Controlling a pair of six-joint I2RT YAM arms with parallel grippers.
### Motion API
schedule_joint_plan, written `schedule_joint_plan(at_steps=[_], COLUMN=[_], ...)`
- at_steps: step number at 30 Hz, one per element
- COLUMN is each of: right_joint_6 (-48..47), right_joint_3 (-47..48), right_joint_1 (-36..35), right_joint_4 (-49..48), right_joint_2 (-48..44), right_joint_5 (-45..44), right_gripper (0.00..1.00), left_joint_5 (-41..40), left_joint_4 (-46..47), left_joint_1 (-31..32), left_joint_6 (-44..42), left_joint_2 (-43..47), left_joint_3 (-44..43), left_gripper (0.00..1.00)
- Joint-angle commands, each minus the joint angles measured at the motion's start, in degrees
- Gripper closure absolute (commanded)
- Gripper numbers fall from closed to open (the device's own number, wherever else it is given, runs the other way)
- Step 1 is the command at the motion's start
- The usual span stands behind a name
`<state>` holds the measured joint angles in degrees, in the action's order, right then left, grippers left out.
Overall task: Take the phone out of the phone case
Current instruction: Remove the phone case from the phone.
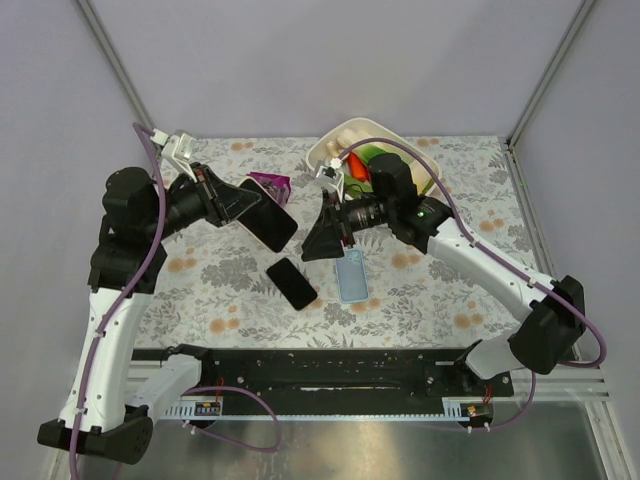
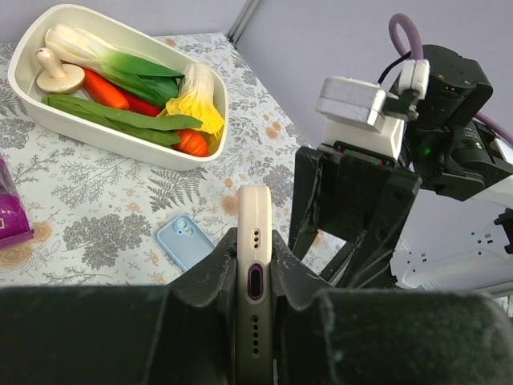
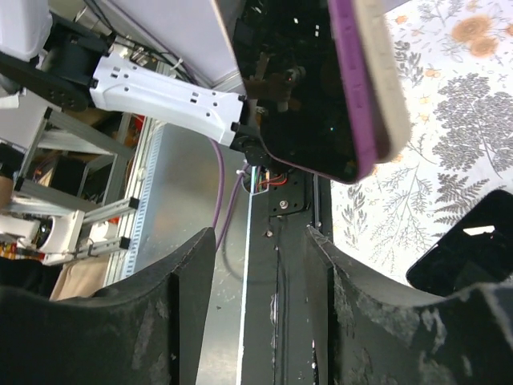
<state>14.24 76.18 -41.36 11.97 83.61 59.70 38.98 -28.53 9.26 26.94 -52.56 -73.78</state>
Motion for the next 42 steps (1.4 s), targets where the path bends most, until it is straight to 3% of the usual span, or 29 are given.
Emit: schedule_joint_plan(at_steps=[1,22,29,42], right_joint_6=[5.6,12.5,22.0,32.3], right_joint_3=[-0.8,3.1,1.7,2.6], right_joint_1=[2.1,2.3,2.4,1.0], right_joint_4=[-6.2,-11.4,-25.2,-37.5], right_joint_2=[-2.7,2.8,3.8,7.4], right_joint_5=[-2.8,1.1,5.3,6.7], right_gripper=[0.44,0.43,0.48,0.53], left_joint_5=[2.0,7.0,6.5,6.7], left_joint_4=[7.6,11.8,13.1,19.0], left_joint_1=[-0.3,0.0,0.2,1.5], left_joint_6=[1.7,4.9,4.6,7.2], left_joint_2=[1.5,1.8,1.8,0.8], left_joint_3=[-0.5,2.5,5.6,11.0], left_gripper=[1.0,1.0,1.0,1.0])
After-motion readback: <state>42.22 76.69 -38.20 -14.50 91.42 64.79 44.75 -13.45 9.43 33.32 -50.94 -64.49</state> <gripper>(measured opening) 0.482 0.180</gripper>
